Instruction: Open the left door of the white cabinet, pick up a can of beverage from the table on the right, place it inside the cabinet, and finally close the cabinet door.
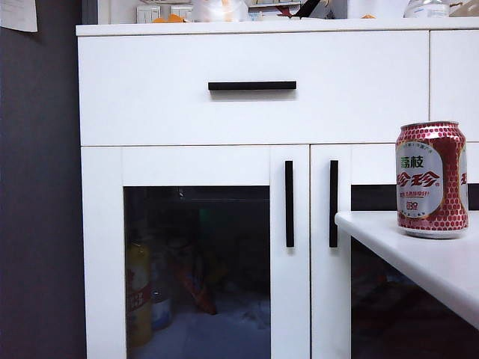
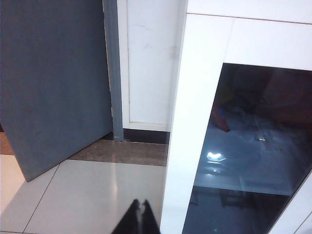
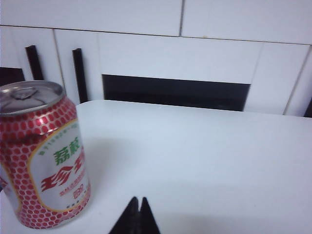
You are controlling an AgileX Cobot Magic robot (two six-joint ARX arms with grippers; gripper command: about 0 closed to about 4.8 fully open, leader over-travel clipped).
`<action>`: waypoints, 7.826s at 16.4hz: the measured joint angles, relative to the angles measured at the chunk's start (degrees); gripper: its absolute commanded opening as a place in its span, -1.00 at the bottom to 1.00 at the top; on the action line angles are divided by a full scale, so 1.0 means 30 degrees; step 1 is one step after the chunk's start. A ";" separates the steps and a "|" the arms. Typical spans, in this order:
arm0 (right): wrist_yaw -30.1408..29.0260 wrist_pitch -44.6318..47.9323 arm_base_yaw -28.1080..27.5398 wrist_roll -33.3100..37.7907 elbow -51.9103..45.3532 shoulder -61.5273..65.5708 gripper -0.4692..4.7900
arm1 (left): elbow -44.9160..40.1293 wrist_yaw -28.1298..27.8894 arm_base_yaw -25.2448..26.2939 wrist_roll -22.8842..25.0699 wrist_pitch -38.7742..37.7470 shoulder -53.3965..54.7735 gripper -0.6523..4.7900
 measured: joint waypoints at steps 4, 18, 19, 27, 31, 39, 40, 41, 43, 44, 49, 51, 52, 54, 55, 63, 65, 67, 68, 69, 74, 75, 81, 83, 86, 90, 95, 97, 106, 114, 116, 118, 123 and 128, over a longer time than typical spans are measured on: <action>0.0109 0.0459 0.0000 0.0408 0.0007 0.0000 -0.83 | 0.0000 0.0000 0.0000 -0.0007 0.0000 0.0000 -0.78; -0.2237 -0.2565 0.0007 0.0998 1.6254 0.6666 0.72 | 1.0608 0.6215 -0.0539 -0.6084 0.4721 0.5319 1.00; -0.2776 -0.2732 0.0007 0.0889 1.7121 0.7373 0.72 | 1.1708 0.6768 -0.0707 -0.6091 0.4765 0.6674 1.00; -0.5005 -0.3585 0.0007 0.2645 2.0327 1.0426 0.70 | 1.3420 0.5719 -1.2305 -0.5457 1.4185 2.0873 1.00; -0.5479 -0.4364 0.0007 0.2769 2.0356 1.0346 0.70 | 1.3617 0.3548 -1.3602 -0.4736 1.7668 2.5580 1.00; -0.6506 -0.6732 0.0240 0.1501 2.0312 1.3529 0.70 | 1.7471 -0.0444 -1.3595 -0.4772 1.7813 3.1736 1.00; -0.6506 -0.6011 0.0321 0.1384 2.0334 1.4061 0.70 | 1.8200 -0.0466 -1.3595 -0.4758 1.7566 3.2632 1.00; -0.6521 -0.5362 0.0328 0.1348 2.0371 1.4571 0.70 | 1.8775 -0.0466 -1.3602 -0.4758 1.7566 3.3368 1.00; -0.6703 -0.4517 0.0386 0.1326 2.0320 1.6007 0.70 | 2.0414 -0.0510 -1.3602 -0.4758 1.7537 3.5496 1.00; -0.6703 -0.4342 0.0568 0.1319 2.0312 1.6415 0.70 | 2.1267 -0.0568 -1.3602 -0.4714 1.7500 3.6559 1.00; -0.6710 -0.2674 0.0634 0.0240 2.0334 1.7478 0.70 | 2.5522 -0.1763 -1.3639 -0.4721 1.5963 4.0537 1.00; -0.6637 -0.2681 0.0561 0.0080 2.0334 1.7624 0.70 | 2.6520 -0.2572 -1.3741 -0.4728 1.5125 4.1055 1.00; -0.6601 -0.2667 0.0408 -0.0153 2.0334 1.7704 0.70 | 2.6789 -0.3249 -1.3821 -0.4750 1.4739 4.1259 1.00; -0.6484 -0.2601 0.0168 -0.0605 2.0334 1.8098 0.70 | 2.6942 -0.5195 -1.3901 -0.4721 1.3974 4.1601 1.00; -0.6484 -0.2667 0.0153 -0.0641 2.0327 1.8258 0.70 | 2.6942 -0.5523 -1.3901 -0.4736 1.3959 4.1703 1.00; -0.6200 -0.2535 -0.0627 -0.0794 2.0312 1.9074 0.70 | 2.9128 -0.5472 -1.4564 -0.4779 1.4163 4.3903 1.00; -0.6164 -0.2535 -0.0729 -0.1100 2.0320 1.9067 0.70 | 2.9281 -0.6885 -1.4557 -0.4779 1.4134 4.4064 1.00; -0.5938 -0.2528 -0.0772 -0.1173 2.0312 1.9074 0.70 | 2.9281 -0.7198 -1.4535 -0.4779 1.4112 4.4093 1.00; -0.5850 -0.2521 -0.0780 -0.1209 2.0312 1.9103 0.70 | 2.9281 -0.7213 -1.4535 -0.4779 1.4134 4.4115 1.00; -0.5858 -0.2448 -0.0780 -0.1268 2.0320 1.9234 0.70 | 2.9361 -0.7206 -1.4542 -0.4787 1.4338 4.4362 1.00; -0.5850 -0.2667 -0.0845 -0.1290 2.0305 1.9744 0.70 | 3.0388 -0.7293 -1.4528 -0.4787 1.4105 4.5317 1.00; -0.5850 -0.2667 -0.0933 -0.1304 2.0305 1.9751 0.70 | 3.0534 -0.7315 -1.4477 -0.4787 1.4090 4.5317 1.00; -0.5850 -0.2674 -0.0991 -0.1319 2.0305 1.9759 0.70 | 3.1044 -0.7788 -1.4469 -0.4779 1.3967 4.5652 1.00; -0.5850 -0.2674 -0.0991 -0.1311 2.0305 1.9759 0.70 | 3.1066 -0.7803 -1.4484 -0.4779 1.3967 4.5674 0.91; -0.5850 -0.2674 -0.0991 -0.1319 2.0305 1.9759 0.70 | 3.1081 -0.8233 -1.4404 -0.4765 1.3733 4.5688 0.07; -0.5858 -0.2681 -0.0991 -0.1311 2.0305 1.9773 0.70 | 3.1117 -0.8670 -1.4447 -0.4422 1.3653 4.5725 -0.36; -0.5850 -0.2688 -0.0991 -0.1311 2.0305 1.9773 0.70 | 3.1102 -0.8320 -1.4462 -0.4146 1.3763 4.5725 -0.78; -0.5850 -0.2681 -0.0991 -0.1311 2.0305 1.9773 0.70 | 3.1059 -0.7883 -1.4462 -0.4124 1.3996 4.5725 -0.78; -0.5850 -0.2681 -0.0991 -0.1311 2.0305 1.9773 0.70 | 3.1044 -0.7679 -1.4724 -0.4466 1.4069 4.5703 0.56; -0.5850 -0.2681 -0.0998 -0.1319 2.0320 1.9773 0.70 | 3.1292 -0.8247 -1.5752 -0.4772 1.3486 4.4486 1.00; -0.5850 -0.2674 -0.0998 -0.1319 2.0320 1.9773 0.70 | 3.1255 -0.9202 -1.5671 -0.4801 1.2626 4.4676 1.00; -0.5850 -0.2688 -0.0998 -0.1319 2.0320 1.9773 0.70 | 3.1197 -0.9340 -1.5402 -0.4801 1.2182 4.4734 1.00; -0.5843 -0.2681 -0.0998 -0.1333 2.0320 1.9781 0.70 | 3.1212 -0.8655 -1.4863 -0.5989 1.2422 4.5149 1.00; -0.5384 -0.2688 -0.0998 -0.1647 2.0320 1.9781 0.70 | 3.1212 -0.8218 -1.4957 -0.5960 1.2422 4.5368 1.00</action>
